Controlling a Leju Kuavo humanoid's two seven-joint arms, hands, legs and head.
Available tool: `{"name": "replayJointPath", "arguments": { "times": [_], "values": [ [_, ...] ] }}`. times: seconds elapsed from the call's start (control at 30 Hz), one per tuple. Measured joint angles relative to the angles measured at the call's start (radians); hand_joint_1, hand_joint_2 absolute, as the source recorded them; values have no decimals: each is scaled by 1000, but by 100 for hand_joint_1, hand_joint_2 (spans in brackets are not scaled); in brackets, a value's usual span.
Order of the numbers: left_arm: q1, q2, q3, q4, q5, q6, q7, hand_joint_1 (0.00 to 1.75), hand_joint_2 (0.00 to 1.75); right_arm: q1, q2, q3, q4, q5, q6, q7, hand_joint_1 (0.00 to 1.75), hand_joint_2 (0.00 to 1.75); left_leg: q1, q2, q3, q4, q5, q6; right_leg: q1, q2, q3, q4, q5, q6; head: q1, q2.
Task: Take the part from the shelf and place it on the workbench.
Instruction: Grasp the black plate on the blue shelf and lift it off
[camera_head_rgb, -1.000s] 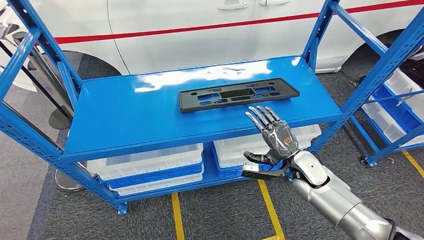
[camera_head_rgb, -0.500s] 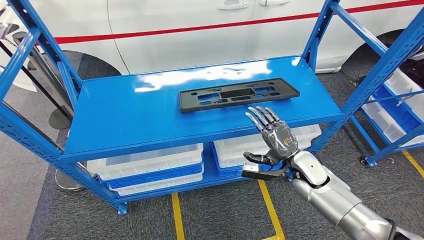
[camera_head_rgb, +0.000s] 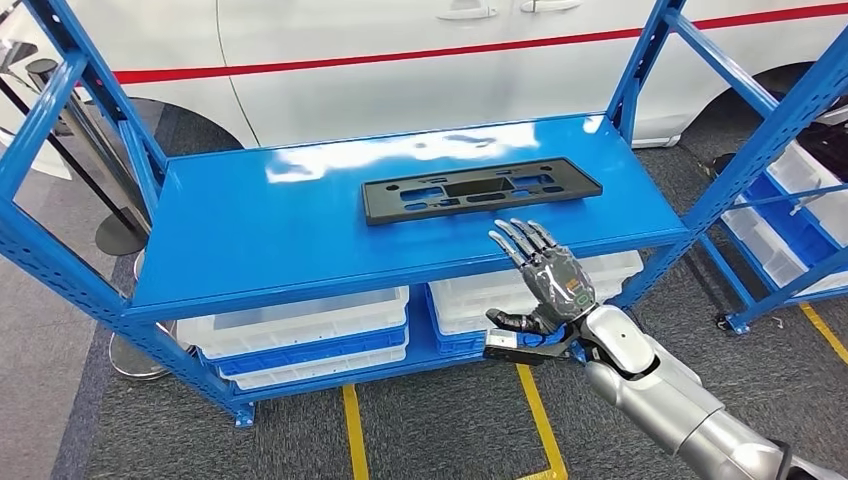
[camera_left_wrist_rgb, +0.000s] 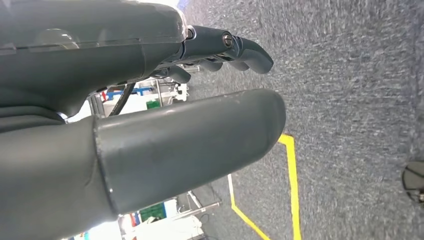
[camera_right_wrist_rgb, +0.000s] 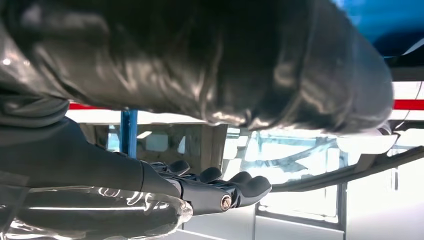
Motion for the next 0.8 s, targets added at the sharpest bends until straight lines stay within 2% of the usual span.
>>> {"name": "replayJointPath", "arguments": {
  "times": [0.03,0.07,0.1,0.13,0.23,0.3,0.33,0.4,0.43,0.47,0.5,0.57,0.6,0.63,0.67,0.77,0.8],
  "values": [
    [0,0,0,0,0,0,0,0,0,1,0,0,0,0,0,0,0,0,2,-1,13,2,-12,-4,-3,-1,12,-55,50,2,0,0],
    [2,0,0,1,0,-1,0,0,0,1,0,1,1,0,1,0,0,0,3,-3,22,3,-25,-10,-3,-2,29,-102,86,2,0,0],
    [2,0,0,1,0,-1,0,0,0,2,0,1,3,-1,2,0,0,0,3,-4,27,9,-38,-18,-2,-2,48,-145,106,0,0,0],
    [1,0,-1,3,0,-2,-1,0,0,2,-1,3,3,-1,3,0,0,0,2,-5,27,14,-48,-26,0,-1,61,-172,100,-5,0,0],
    [-9,-2,-2,4,1,-3,-2,0,0,1,-4,6,2,-2,3,0,0,0,3,-5,23,17,-62,-42,6,2,74,-189,52,-31,-1,0],
    [-14,-2,-2,4,1,-3,-3,0,0,-1,-5,6,1,-2,3,0,0,0,6,-1,11,54,-80,-52,3,2,87,-196,41,-44,-1,0],
    [-16,-2,-2,4,1,-3,-3,0,0,-2,-5,6,0,-2,3,0,0,0,7,1,-18,108,-100,-58,2,1,96,-202,36,-49,-2,0],
    [-17,-2,-2,5,1,-3,-3,0,0,-2,-5,6,1,-2,3,0,0,0,8,4,-129,272,-141,-66,1,-3,110,-209,28,-52,-2,0],
    [-16,-2,-2,5,1,-3,-3,0,0,-2,-5,7,1,-2,3,0,0,0,9,4,-187,339,-146,-68,1,-4,116,-210,24,-52,-2,0],
    [-13,-2,-2,5,1,-3,-2,0,0,-1,-5,8,1,-2,3,0,0,0,9,4,-232,374,-129,-69,0,-5,123,-210,18,-51,-2,0],
    [-11,-2,-2,5,1,-3,-2,0,0,-1,-5,8,1,-2,3,0,0,0,9,4,-257,368,-90,-68,-1,-5,132,-210,12,-50,-2,0],
    [-4,-2,-2,6,2,-3,-1,0,0,-1,-5,9,1,-2,4,0,0,0,9,5,-262,270,27,-63,-2,-4,151,-211,1,-44,-2,0],
    [-1,-1,-2,7,2,-3,0,0,0,0,-5,9,2,-2,4,0,0,0,7,6,-256,217,70,-60,-1,-4,158,-211,-4,-39,-2,0],
    [0,-1,-2,8,3,-3,1,0,0,-1,-5,9,2,-2,5,0,0,0,7,6,-246,171,89,-56,2,-3,159,-209,-7,-34,-2,0],
    [-1,-1,-2,9,4,-3,3,0,0,-1,-5,9,2,-2,5,0,0,0,6,5,-241,148,93,-54,5,-3,158,-209,-8,-34,-2,0],
    [-3,-2,-2,9,7,-3,7,0,0,-2,-5,9,2,-3,6,0,0,0,6,3,-235,129,88,-49,9,-4,159,-216,-3,-39,-2,0],
    [-3,-2,-2,9,9,-3,8,0,0,-2,-5,9,2,-3,7,0,0,0,5,2,-234,128,87,-47,9,-5,161,-220,-2,-38,-2,0]
  ]
}}
